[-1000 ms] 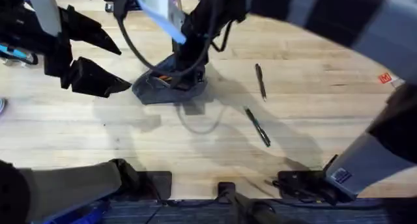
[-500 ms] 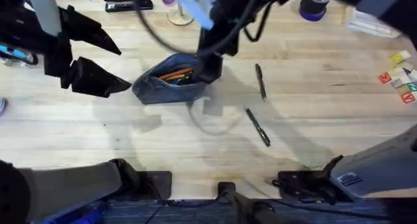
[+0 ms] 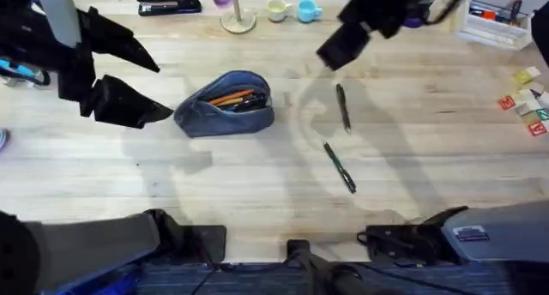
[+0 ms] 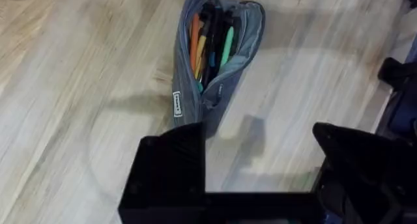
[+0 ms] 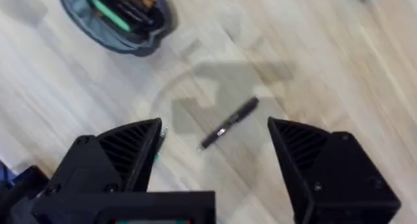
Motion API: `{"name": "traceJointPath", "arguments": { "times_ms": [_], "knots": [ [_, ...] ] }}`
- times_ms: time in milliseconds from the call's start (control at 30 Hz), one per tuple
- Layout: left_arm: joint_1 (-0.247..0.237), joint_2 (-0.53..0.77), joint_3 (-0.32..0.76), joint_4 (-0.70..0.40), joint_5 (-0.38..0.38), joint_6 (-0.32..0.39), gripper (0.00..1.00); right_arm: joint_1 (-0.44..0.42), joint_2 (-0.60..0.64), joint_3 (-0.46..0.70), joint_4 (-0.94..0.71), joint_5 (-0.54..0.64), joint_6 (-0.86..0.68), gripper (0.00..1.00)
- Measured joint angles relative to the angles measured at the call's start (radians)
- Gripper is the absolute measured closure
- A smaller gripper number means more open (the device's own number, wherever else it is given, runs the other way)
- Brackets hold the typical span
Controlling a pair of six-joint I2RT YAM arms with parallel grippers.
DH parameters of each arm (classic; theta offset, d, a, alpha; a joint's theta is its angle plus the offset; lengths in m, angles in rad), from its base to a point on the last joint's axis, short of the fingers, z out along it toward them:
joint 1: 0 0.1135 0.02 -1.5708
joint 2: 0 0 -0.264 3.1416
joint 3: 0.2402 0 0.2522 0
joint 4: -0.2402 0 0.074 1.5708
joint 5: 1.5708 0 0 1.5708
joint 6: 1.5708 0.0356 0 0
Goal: Unzip the bag, pick up the pens from the table one at a time and place them inside, then zip the bag closed.
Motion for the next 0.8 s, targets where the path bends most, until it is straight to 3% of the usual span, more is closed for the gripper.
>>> {"name": "traceJointPath", "arguments": {
  "times_ms": [267, 433, 800],
  "knots": [
    [0.0, 0.0, 0.0, 0.0, 0.0, 0.0, 0.005, -0.131, -0.192, -0.218, 0.078, 0.003, 0.038, 0.005],
    [0.0, 0.0, 0.0, 0.0, 0.0, 0.0, 0.006, -0.171, -0.235, -0.303, 0.095, 0.003, 0.126, 0.004],
    [0.0, 0.0, 0.0, 0.0, 0.0, 0.0, 0.006, -0.174, -0.215, -0.486, 0.18, 0.078, 0.583, 0.003]
  ]
}}
